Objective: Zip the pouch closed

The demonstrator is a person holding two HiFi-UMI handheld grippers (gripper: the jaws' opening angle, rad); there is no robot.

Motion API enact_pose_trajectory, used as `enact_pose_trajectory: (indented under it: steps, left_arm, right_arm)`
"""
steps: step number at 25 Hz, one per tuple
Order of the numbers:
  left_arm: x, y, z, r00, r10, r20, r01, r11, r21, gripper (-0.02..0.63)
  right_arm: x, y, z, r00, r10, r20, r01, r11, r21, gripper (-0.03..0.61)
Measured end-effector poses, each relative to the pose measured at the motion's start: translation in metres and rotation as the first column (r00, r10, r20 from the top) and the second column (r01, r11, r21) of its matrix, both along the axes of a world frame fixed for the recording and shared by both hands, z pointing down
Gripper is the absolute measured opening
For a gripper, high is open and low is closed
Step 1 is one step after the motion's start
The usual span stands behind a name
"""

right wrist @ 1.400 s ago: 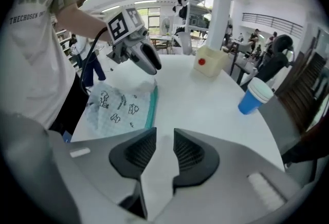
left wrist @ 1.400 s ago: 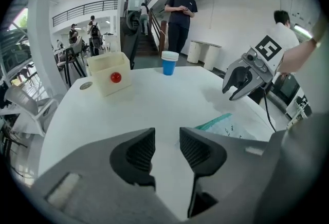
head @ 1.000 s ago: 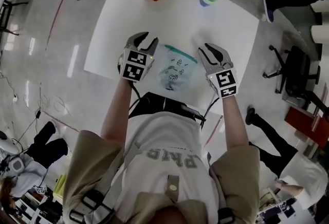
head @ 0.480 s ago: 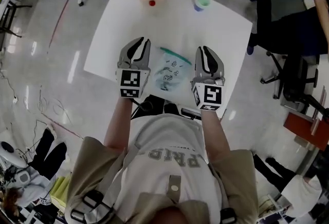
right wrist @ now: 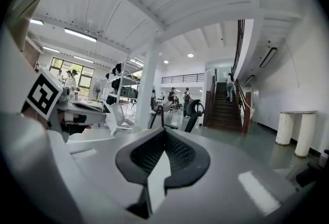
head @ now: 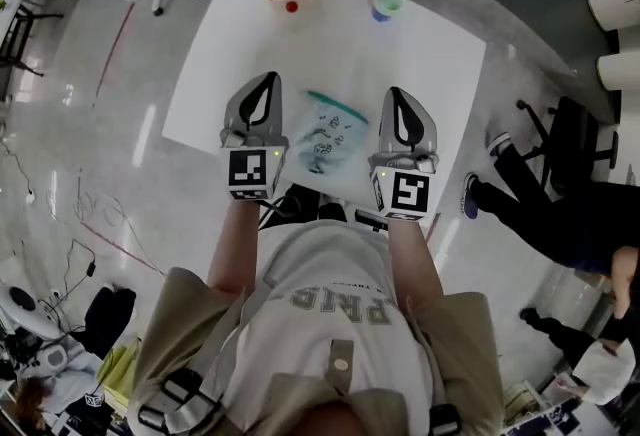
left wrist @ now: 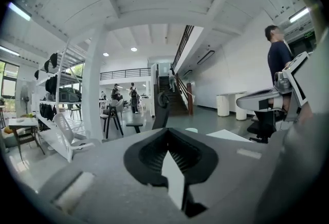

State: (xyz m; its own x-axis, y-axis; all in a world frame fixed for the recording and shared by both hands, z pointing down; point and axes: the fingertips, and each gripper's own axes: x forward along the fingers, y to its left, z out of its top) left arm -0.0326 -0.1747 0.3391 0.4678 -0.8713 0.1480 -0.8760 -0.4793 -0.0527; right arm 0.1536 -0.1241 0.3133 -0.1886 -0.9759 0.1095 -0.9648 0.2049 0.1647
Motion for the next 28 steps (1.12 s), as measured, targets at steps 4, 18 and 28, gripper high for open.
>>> enact_pose_trajectory:
  steps: [4,18,28]
  left_arm:
    - [-0.003,-0.001,-0.016,1.000,-0.012,-0.028,0.013,0.999,0.043,0.012]
    - [0.000,-0.001,-0.052,0.997,-0.013,-0.072,0.024,0.987,0.158,0.012]
    - [-0.001,0.002,-0.065,0.998,-0.010,-0.061,0.021,0.982,0.190,0.012]
  right_arm:
    - [0.001,0.001,-0.010,1.000,0.012,0.014,-0.013,1.000,0.022,0.002]
    - [-0.004,-0.003,-0.024,0.998,-0.015,0.059,0.011,0.998,0.069,0.000]
    - [-0.007,0.001,-0.031,1.000,-0.010,0.017,0.008,0.996,0.085,-0.002]
